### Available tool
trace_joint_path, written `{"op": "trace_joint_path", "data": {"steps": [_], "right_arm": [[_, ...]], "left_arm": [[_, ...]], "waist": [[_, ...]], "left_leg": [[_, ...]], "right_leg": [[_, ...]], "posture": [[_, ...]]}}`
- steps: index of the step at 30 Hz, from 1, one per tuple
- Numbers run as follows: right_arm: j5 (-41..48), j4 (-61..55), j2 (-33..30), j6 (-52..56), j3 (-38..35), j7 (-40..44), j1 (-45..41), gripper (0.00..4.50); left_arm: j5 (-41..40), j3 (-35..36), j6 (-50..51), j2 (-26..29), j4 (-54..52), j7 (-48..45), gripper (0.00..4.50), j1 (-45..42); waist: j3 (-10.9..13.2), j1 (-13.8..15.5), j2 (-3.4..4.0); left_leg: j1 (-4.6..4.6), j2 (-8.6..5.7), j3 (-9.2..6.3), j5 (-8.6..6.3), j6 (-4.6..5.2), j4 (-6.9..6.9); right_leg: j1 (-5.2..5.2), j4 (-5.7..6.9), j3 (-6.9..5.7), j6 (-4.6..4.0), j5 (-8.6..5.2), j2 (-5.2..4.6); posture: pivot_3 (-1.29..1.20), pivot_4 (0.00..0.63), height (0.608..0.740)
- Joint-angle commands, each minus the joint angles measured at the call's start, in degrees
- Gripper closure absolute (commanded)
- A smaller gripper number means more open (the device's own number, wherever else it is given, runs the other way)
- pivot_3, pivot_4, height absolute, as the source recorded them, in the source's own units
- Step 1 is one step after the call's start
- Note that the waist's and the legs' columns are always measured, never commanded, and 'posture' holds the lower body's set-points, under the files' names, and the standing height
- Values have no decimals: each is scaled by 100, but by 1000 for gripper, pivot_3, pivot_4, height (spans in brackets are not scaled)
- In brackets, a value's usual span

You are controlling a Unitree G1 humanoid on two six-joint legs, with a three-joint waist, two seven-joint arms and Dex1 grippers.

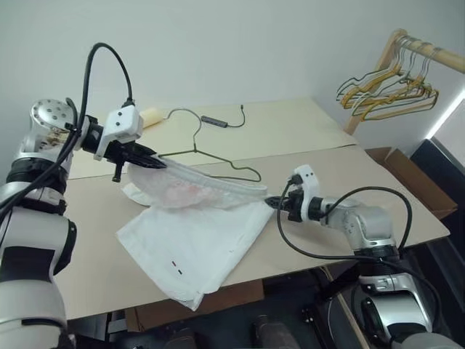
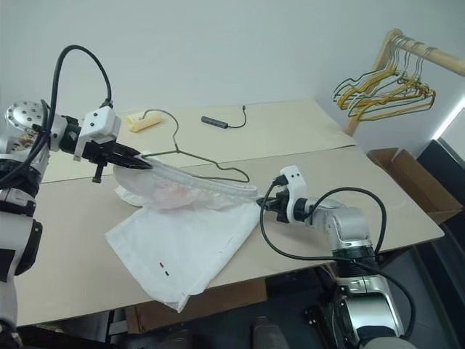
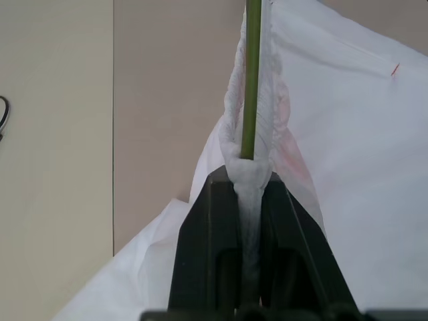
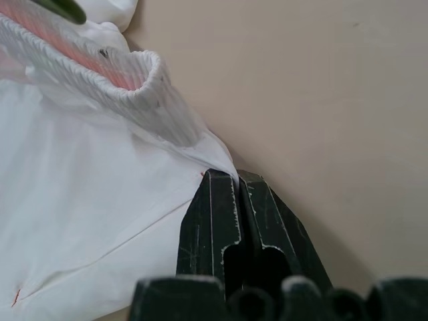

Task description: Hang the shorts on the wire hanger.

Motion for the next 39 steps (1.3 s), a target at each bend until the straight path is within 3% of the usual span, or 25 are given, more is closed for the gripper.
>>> {"op": "trace_joint_path", "data": {"steps": [1, 9, 15, 19, 26, 34, 39], "right_arm": [[-126, 99, -268, -143, -195, -25, -135, 4472], [-146, -228, -654, -353, -142, 196, -132, 4472], [-820, -1032, -1283, -1230, 532, 460, 43, 4472], [-1146, -1666, -1573, -1495, 1016, 754, -570, 4472], [-1506, -1935, -1349, -921, 1717, 937, -1679, 4472], [-1912, -1991, -1222, -618, 2398, 1057, -1845, 4472], [-1859, -1868, -967, -267, 2233, 982, -1935, 4472]], "left_arm": [[-115, 9, 21, 206, -66, -12, 4452, -49], [507, 21, -37, 115, 348, -12, 4452, -123], [993, 274, -325, -6, 500, -12, 4452, -103], [1203, 504, -510, -189, 460, 117, 4452, -112], [1389, 847, -487, -441, 473, 127, 4452, -123], [1364, 1173, -422, -520, 366, 0, 4452, -23], [1371, 1231, -410, -517, 305, -12, 4452, 53]], "waist": [[0, -2, 0], [0, 14, 1], [0, 23, 1], [1, 10, 1], [1, 9, 1], [1, 39, 1], [1, 9, 1]], "left_leg": [[0, 0, 0, 0, 0, 0], [-1, -1, 0, 0, 0, 0], [-2, -2, 0, 0, 0, 0], [-3, -3, 3, 0, 0, 1], [1, 1, 5, 0, 0, 1], [-7, -2, 6, -1, 1, 6], [-4, -1, 5, -1, 1, 6]], "right_leg": [[0, 0, 0, 0, 0, 1], [0, -1, -1, 1, -1, -1], [-1, -2, -2, 7, -4, -2], [-6, 0, 0, 23, -14, -3], [-7, 7, 1, 13, -10, 0], [-7, 7, -6, 2, -4, -7], [-7, 12, -5, 1, -3, -5]], "posture": [[-86, 0, 740], [-87, 0, 740], [-90, 0, 740], [-95, 0, 740], [-98, 0, 740], [-91, 0, 740], [-89, 0, 740]]}}
